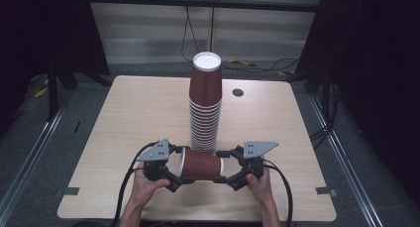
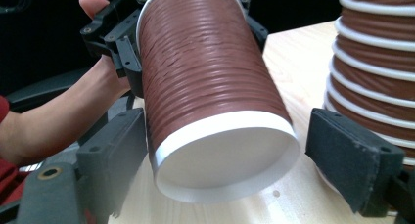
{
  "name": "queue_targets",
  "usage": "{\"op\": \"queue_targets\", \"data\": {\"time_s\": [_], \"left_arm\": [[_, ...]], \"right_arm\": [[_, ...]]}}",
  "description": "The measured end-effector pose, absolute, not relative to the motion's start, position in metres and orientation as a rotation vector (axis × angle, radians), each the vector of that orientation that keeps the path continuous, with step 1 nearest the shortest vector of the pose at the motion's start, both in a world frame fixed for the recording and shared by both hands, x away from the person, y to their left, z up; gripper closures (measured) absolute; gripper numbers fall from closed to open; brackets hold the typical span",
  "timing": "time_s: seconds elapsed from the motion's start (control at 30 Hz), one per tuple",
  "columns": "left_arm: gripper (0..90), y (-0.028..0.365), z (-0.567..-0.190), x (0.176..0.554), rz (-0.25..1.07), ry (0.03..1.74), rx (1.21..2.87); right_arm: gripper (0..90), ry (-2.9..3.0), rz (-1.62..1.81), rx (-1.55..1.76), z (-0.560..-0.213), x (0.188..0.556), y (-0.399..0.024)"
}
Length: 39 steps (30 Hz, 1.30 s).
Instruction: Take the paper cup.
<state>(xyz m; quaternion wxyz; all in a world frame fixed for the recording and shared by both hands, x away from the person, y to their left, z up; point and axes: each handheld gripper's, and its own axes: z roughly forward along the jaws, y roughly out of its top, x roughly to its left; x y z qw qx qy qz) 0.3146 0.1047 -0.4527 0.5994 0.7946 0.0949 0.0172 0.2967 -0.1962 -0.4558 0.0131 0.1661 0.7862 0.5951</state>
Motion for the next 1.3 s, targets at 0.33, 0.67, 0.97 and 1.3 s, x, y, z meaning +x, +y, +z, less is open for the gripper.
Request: {"op": "queue_targets", "data": {"time_s": [0.33, 0.67, 0.97, 1.3], "left_arm": [[5.2, 0.114, -0.449, 0.322, 0.070, 0.287, 1.897], [5.0, 0.131, -0.444, 0.327, 0.109, 0.331, 1.948], [4.8, 0.150, -0.441, 0.335, 0.142, 0.404, 1.975], [4.9, 0.168, -0.437, 0.344, 0.205, 0.504, 2.009]], "right_arm": [[13.5, 2.356, 1.840, 0.618, -0.458, 0.291, -0.209], [13.2, 2.058, 1.797, 0.806, -0.461, 0.285, -0.227], [13.3, 1.908, 1.639, 0.920, -0.474, 0.277, -0.233], [12.8, 1.734, 1.449, 1.034, -0.490, 0.275, -0.243]]}}
